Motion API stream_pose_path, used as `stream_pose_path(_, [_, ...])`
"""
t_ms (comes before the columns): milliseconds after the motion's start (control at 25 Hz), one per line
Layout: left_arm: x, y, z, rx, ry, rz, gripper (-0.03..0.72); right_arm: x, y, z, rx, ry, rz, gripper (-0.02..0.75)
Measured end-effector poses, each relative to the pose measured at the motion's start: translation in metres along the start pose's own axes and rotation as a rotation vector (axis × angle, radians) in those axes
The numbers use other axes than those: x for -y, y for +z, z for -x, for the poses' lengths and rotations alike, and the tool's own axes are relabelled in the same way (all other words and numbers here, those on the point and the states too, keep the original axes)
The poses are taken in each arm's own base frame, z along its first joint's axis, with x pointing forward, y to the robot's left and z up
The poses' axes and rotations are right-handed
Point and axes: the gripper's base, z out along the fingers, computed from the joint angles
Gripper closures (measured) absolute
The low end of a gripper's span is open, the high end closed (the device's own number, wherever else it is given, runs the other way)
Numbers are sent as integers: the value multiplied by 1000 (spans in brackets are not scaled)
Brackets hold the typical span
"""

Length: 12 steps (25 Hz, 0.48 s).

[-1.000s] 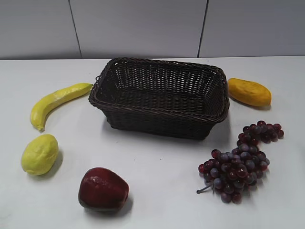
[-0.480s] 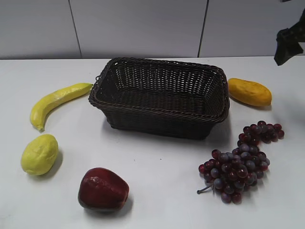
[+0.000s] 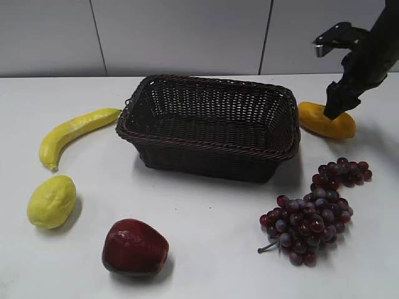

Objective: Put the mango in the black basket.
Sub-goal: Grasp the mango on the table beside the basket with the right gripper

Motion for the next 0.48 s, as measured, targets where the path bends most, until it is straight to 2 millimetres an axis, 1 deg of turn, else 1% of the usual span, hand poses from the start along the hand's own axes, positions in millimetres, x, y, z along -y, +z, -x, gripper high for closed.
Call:
stream_pose_path(80, [0,0,0,0,0,0,99,2,16,1,17,-4,-14,73])
stream_pose_path(240, [0,0,0,0,0,0,99,3,39,2,44,-8,-31,73])
stream_pose_path(440, [0,0,0,0,0,0,99,0,62,-2,30,-1,0,78])
stream_pose_path(480, [0,0,0,0,0,0,99,0,63,-1,39,13,7,90])
